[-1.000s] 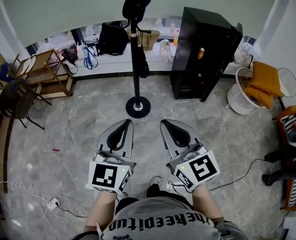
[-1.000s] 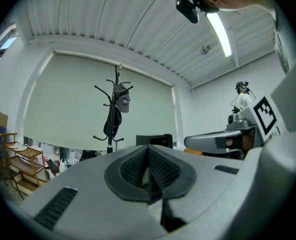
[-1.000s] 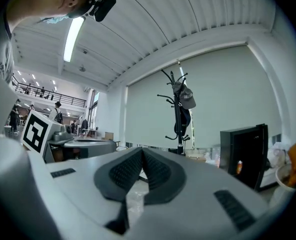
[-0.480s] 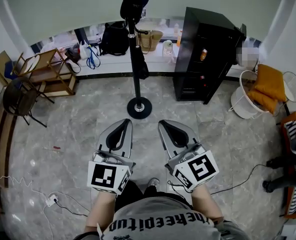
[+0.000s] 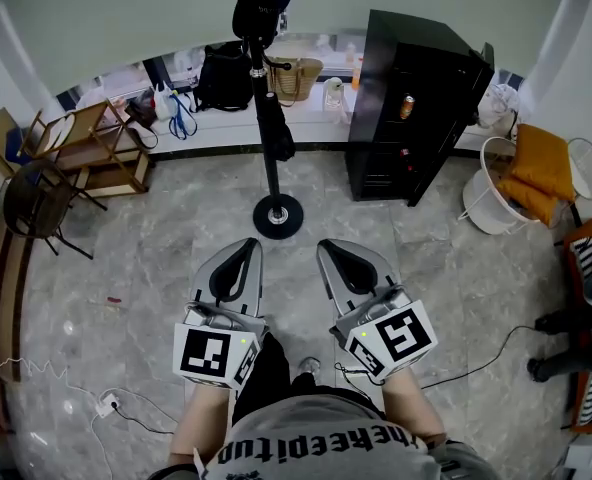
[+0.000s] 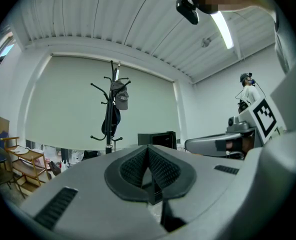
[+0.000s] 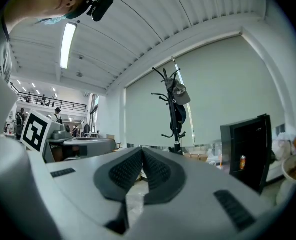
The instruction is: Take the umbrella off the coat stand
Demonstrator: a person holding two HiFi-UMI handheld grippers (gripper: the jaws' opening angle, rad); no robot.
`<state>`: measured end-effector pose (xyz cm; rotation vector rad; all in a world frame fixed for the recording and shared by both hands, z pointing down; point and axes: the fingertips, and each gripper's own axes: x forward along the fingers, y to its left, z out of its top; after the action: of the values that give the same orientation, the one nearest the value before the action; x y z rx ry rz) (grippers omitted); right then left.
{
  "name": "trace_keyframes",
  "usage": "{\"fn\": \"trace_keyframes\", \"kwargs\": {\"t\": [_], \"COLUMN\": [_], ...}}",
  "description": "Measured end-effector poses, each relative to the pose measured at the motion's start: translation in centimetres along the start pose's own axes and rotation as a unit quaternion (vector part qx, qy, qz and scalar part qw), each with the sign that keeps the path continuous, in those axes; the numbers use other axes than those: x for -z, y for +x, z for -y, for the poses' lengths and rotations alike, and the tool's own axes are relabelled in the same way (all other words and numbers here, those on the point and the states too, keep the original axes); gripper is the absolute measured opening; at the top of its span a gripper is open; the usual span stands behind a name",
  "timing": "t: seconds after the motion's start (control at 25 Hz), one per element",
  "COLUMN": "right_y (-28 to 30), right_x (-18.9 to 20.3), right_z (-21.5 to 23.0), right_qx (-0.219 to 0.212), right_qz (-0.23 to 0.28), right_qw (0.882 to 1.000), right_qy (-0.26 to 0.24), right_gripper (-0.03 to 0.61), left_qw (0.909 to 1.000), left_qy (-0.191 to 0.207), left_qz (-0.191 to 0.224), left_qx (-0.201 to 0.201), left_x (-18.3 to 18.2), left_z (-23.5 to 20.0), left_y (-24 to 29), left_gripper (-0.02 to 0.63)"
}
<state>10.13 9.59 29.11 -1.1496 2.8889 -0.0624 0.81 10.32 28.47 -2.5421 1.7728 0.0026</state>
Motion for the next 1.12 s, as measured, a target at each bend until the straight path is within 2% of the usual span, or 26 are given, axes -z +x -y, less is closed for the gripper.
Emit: {"fn": "trace_keyframes", "kwargs": {"t": [0.4,1.12], "right_y": [3.6,14.0], "right_x": [0.0,-0.6], "right_z": [2.6,5.4], "right_qx": [0.022,0.051], "right_qz": [-0.007,-0.002], "right_qw": [1.0,0.999], "right_qy": [-0.001,0.003], "right_gripper": [0.012,0.012], "left_qw": [0.9998,0.9991], "left_qy": [-0.001,0.001], "left_qz": [-0.004,-0.007], "left_qx": [0.021,0.042], "left_x": [0.5,0.6], "left_z": [-2.1,-11.1], "left_y": [4.1,11.0], "left_gripper": [0.015,0.015]}}
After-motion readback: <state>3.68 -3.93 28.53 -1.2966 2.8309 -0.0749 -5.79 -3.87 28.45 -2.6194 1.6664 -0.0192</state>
